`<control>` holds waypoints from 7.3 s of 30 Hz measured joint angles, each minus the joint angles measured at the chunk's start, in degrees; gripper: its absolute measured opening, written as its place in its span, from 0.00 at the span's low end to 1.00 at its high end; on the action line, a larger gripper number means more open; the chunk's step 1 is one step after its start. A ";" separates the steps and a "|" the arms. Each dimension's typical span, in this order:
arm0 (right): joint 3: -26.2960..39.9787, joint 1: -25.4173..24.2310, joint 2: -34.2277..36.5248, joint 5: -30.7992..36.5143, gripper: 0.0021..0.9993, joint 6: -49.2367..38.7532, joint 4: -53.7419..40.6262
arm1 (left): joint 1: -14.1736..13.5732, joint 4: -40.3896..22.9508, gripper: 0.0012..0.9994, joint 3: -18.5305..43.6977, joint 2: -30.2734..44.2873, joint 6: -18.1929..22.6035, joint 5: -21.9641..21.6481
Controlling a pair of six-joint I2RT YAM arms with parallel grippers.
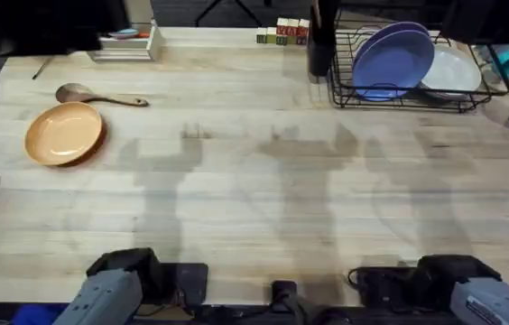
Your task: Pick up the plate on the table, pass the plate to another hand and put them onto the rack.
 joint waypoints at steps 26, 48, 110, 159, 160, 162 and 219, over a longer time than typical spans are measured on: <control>0.02 0.00 0.00 0.00 1.00 -0.85 -0.74 | 36.10 4.86 0.99 -0.02 24.92 -0.50 -0.05; 0.02 0.00 0.00 0.00 1.00 -0.87 -1.30 | 41.64 16.95 0.99 -0.02 49.29 -0.50 -0.02; 0.02 0.00 -0.01 0.00 1.00 -0.87 -1.75 | 42.05 14.74 0.04 1.53 36.29 -1.09 3.41; 0.11 16.45 23.28 -26.86 1.00 23.04 14.36 | -4.46 9.73 0.04 1.44 19.74 -8.20 25.34; 0.11 17.25 24.07 -27.00 1.00 23.02 15.26 | -5.15 9.73 0.04 1.44 19.74 -8.51 25.55; 0.11 18.26 25.61 -27.23 1.00 23.04 16.46 | -6.47 9.73 0.04 1.44 19.74 -8.92 25.77; 0.13 21.55 34.23 -27.71 0.03 24.90 19.06 | -8.52 8.89 0.04 1.44 21.12 -12.98 30.01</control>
